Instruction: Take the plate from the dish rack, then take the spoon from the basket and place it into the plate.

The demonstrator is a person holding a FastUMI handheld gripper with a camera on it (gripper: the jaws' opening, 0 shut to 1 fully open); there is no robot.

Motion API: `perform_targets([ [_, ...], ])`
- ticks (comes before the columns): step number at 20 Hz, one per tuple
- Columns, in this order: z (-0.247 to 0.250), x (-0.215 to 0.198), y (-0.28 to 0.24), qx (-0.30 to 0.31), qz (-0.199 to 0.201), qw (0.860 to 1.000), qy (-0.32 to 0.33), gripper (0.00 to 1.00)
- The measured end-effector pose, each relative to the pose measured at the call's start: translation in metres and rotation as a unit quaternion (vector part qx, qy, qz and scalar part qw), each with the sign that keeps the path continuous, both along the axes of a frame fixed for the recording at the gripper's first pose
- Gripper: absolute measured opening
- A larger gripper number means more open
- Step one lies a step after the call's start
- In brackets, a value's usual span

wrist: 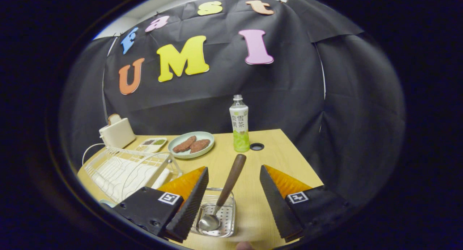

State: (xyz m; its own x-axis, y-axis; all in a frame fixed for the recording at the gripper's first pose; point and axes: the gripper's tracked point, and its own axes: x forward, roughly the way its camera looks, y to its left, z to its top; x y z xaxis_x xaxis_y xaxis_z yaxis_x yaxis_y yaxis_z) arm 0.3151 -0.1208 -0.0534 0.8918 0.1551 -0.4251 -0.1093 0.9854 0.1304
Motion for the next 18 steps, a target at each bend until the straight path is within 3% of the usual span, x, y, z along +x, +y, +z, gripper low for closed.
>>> perform_targets([
  [3, -0.005, 0.01, 0.003, 0.022, 0.007, 1.0, 0.015, 0.78],
  [8, -0.002, 0.004, 0.008, 0.046, 0.009, 0.999, 0.02, 0.41],
  [9, -0.001, 0.001, 0.01, 0.053, 0.009, 0.998, 0.02, 0.28],
  [13, 0.017, -0.021, 0.018, 0.059, 0.003, 0.998, 0.009, 0.15],
  [18, 0.054, -0.045, 0.022, 0.055, -0.025, 0.997, -0.046, 0.08],
])
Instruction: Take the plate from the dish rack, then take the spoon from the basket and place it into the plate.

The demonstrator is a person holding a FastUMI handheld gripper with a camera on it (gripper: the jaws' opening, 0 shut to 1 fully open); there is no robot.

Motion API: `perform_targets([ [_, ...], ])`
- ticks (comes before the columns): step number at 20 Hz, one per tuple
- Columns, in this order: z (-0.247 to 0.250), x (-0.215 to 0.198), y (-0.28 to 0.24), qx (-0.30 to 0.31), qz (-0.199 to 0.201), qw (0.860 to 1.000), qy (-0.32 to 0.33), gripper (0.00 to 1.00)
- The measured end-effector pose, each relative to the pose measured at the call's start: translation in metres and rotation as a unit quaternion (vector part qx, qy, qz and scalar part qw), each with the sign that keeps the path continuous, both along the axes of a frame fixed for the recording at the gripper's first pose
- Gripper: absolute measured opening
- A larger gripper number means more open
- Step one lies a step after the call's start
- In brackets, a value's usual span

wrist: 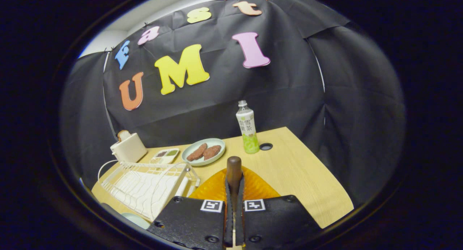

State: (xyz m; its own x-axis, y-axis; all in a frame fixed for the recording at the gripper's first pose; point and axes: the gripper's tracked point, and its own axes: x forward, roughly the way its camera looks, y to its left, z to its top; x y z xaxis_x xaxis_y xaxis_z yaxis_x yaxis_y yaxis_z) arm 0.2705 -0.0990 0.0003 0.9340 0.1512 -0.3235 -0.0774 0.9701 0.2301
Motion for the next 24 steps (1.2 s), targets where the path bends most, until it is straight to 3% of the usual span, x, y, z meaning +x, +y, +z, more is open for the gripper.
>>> perform_targets([
  [5, 0.071, -0.017, -0.009, -0.018, -0.058, 0.994, -0.092, 0.08],
  [11, 0.11, -0.08, 0.041, -0.025, -0.042, 0.992, -0.117, 0.08],
  [17, 0.094, -0.15, 0.112, 0.001, -0.018, 0.993, -0.12, 0.08],
  [24, 0.041, -0.193, 0.181, -0.021, 0.006, 0.995, -0.092, 0.08],
])
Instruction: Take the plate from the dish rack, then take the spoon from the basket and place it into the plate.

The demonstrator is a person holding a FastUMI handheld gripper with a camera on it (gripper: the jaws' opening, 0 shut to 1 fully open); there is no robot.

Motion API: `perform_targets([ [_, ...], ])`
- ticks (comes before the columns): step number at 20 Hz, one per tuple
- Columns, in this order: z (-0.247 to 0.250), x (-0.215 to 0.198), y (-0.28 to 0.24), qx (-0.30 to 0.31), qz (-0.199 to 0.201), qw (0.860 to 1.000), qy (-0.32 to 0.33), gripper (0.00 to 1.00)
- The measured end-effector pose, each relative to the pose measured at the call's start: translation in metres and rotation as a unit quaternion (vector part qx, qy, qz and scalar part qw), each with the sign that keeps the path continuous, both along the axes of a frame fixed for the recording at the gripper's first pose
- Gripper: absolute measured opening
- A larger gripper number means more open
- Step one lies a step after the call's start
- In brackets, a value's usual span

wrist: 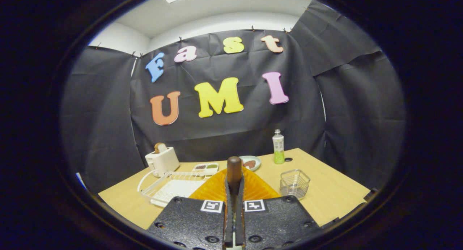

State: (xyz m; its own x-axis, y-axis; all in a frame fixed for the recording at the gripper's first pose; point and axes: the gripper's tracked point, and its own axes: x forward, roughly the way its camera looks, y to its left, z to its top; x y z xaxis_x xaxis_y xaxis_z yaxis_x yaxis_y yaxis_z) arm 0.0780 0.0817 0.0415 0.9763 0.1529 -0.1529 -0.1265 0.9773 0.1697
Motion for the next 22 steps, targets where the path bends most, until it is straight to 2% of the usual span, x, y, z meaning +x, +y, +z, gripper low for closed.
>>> perform_targets([
  [8, -0.046, -0.005, 0.048, 0.018, 0.015, 0.999, 0.024, 0.13],
  [13, -0.069, -0.003, 0.054, 0.031, 0.015, 0.998, 0.054, 0.16],
  [16, -0.063, -0.006, 0.047, 0.033, 0.008, 0.998, 0.045, 0.21],
  [18, -0.055, -0.008, 0.039, 0.034, -0.002, 0.999, 0.029, 0.27],
  [22, -0.047, -0.011, 0.021, 0.027, -0.021, 0.999, 0.009, 0.51],
])
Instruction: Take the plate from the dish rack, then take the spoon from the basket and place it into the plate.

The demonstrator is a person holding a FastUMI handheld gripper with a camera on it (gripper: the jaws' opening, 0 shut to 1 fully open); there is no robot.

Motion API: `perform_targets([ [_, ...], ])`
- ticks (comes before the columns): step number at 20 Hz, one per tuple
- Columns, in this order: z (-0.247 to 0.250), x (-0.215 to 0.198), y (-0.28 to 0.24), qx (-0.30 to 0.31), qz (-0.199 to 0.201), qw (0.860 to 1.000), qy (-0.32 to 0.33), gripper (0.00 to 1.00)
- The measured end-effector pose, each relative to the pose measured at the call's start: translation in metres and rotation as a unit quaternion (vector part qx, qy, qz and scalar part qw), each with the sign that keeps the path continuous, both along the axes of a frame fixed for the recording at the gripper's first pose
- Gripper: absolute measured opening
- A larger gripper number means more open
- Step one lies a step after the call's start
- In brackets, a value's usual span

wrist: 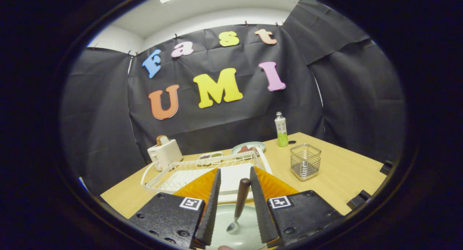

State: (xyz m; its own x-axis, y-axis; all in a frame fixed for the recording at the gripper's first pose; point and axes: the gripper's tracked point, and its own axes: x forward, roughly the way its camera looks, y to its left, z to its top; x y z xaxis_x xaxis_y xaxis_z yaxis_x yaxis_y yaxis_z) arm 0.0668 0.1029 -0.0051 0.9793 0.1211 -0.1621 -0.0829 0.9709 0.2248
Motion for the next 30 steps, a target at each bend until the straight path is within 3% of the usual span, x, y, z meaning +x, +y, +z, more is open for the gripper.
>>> perform_targets([
  [3, 0.005, -0.001, -0.002, 0.003, 0.006, 1.0, -0.008, 0.68],
  [10, 0.024, -0.014, -0.009, -0.014, 0.005, 0.999, -0.04, 0.77],
  [13, 0.039, -0.023, -0.011, -0.04, 0.003, 0.997, -0.065, 0.93],
  [19, 0.057, -0.055, -0.013, -0.096, 0.015, 0.991, -0.091, 0.98],
  [30, 0.066, -0.087, -0.014, -0.084, 0.028, 0.989, -0.117, 0.98],
])
